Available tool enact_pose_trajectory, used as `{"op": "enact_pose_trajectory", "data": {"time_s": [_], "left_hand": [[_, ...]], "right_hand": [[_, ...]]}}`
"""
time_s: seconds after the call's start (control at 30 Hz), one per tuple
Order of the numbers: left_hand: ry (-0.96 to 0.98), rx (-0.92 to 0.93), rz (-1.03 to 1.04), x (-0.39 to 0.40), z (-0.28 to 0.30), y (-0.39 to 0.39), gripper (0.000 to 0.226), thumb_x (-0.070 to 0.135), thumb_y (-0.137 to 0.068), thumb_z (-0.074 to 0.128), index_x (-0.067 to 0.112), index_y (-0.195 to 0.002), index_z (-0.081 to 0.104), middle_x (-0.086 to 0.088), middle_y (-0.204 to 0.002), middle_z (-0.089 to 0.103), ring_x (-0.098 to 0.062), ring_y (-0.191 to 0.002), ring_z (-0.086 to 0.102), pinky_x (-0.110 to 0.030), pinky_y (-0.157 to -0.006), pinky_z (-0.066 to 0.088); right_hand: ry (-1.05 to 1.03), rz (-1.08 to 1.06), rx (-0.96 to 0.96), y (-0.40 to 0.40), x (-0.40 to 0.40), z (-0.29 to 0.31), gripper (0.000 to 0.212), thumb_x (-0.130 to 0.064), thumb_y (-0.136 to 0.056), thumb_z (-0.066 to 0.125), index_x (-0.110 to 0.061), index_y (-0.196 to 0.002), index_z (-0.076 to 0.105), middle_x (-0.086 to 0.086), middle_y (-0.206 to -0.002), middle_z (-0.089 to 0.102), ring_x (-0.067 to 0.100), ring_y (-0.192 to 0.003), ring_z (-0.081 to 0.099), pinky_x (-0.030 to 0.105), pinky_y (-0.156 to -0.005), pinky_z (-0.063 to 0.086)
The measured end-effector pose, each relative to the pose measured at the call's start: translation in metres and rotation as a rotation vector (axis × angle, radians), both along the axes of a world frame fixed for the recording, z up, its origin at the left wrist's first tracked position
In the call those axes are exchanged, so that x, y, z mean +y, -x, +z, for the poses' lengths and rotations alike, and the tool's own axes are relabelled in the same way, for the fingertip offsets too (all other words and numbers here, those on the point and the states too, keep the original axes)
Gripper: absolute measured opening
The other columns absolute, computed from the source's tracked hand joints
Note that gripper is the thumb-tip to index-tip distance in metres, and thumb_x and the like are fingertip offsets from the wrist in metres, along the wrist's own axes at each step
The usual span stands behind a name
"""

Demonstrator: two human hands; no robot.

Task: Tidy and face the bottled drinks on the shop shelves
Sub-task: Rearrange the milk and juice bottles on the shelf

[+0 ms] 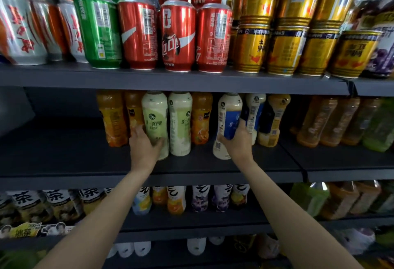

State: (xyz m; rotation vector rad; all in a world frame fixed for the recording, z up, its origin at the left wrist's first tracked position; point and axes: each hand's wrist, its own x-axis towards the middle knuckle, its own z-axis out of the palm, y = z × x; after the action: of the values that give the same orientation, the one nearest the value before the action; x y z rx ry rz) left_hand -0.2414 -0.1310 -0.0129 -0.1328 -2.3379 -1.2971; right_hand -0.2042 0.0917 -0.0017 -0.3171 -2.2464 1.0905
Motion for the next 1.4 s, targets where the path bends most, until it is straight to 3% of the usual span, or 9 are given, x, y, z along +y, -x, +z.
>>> {"op": "enact_pose_trajectory", "data": {"time_s": [0.17,0.37,0.53,0.63,0.7,0.97,1.23,1.4], "left_hand": [[0.019,0.003,-0.044,-0.005,-0.004,0.005,0.06,0.023,-0.081,0.071,0.002,-0.128,0.04,-0.017,-0.124,0.045,-0.031,-0.116,0.044,-0.038,-0.093,0.039],[0.041,0.003,-0.022,-0.005,-0.007,0.007,0.061,0.023,-0.08,0.072,0.002,-0.127,0.04,-0.017,-0.124,0.045,-0.032,-0.117,0.042,-0.039,-0.097,0.037],[0.056,0.006,-0.013,-0.004,-0.008,0.007,0.063,0.023,-0.08,0.072,0.002,-0.129,0.039,-0.017,-0.127,0.043,-0.033,-0.12,0.04,-0.041,-0.1,0.035],[0.056,0.009,-0.014,-0.004,-0.008,0.006,0.064,0.024,-0.081,0.07,0.002,-0.131,0.037,-0.017,-0.129,0.042,-0.033,-0.122,0.038,-0.04,-0.101,0.033],[0.051,0.004,-0.01,-0.003,-0.009,0.004,0.065,0.024,-0.082,0.069,0.003,-0.133,0.035,-0.017,-0.131,0.041,-0.032,-0.124,0.036,-0.04,-0.102,0.032],[0.05,0.001,0.017,0.002,-0.009,0.001,0.067,0.022,-0.084,0.068,0.003,-0.137,0.032,-0.019,-0.135,0.038,-0.034,-0.126,0.034,-0.04,-0.105,0.029],[0.046,-0.016,0.006,-0.001,-0.006,0.002,0.064,0.023,-0.083,0.068,0.004,-0.134,0.035,-0.017,-0.134,0.04,-0.031,-0.127,0.035,-0.038,-0.103,0.031],[0.032,0.008,0.003,0.0,-0.009,0.002,0.064,0.021,-0.083,0.069,0.003,-0.134,0.035,-0.017,-0.132,0.041,-0.03,-0.126,0.035,-0.036,-0.103,0.029]], "right_hand": [[-0.022,-0.079,-0.1,0.027,0.007,0.007,0.059,-0.011,-0.083,0.071,0.0,-0.13,0.037,0.018,-0.127,0.052,0.031,-0.118,0.051,0.036,-0.092,0.043],[-0.011,-0.115,-0.142,0.047,0.01,0.009,0.063,-0.013,-0.085,0.068,-0.001,-0.135,0.033,0.02,-0.132,0.049,0.034,-0.121,0.05,0.041,-0.096,0.044],[-0.114,-0.193,-0.178,0.043,0.008,0.006,0.054,-0.027,-0.087,0.067,0.002,-0.125,0.043,0.02,-0.122,0.056,0.034,-0.111,0.056,0.041,-0.084,0.049],[-0.182,-0.171,-0.171,0.031,0.013,0.006,0.047,-0.029,-0.086,0.068,0.003,-0.115,0.048,0.019,-0.104,0.061,0.033,-0.098,0.059,0.034,-0.067,0.041],[-0.213,-0.166,-0.187,0.016,0.018,0.006,0.047,-0.03,-0.087,0.067,0.002,-0.114,0.048,0.016,-0.097,0.059,0.033,-0.094,0.059,0.032,-0.064,0.037],[-0.156,-0.25,-0.226,-0.039,0.048,0.011,0.043,-0.026,-0.089,0.065,0.001,-0.116,0.046,0.018,-0.114,0.055,0.037,-0.105,0.054,0.035,-0.069,0.038],[-0.119,-0.267,-0.266,-0.015,0.046,0.023,0.042,-0.019,-0.091,0.062,0.004,-0.121,0.043,0.023,-0.121,0.056,0.036,-0.114,0.052,0.032,-0.081,0.033],[-0.038,-0.23,-0.294,0.006,0.049,0.024,0.045,-0.014,-0.091,0.06,0.004,-0.125,0.037,0.026,-0.126,0.051,0.042,-0.115,0.051,0.049,-0.092,0.045]]}}
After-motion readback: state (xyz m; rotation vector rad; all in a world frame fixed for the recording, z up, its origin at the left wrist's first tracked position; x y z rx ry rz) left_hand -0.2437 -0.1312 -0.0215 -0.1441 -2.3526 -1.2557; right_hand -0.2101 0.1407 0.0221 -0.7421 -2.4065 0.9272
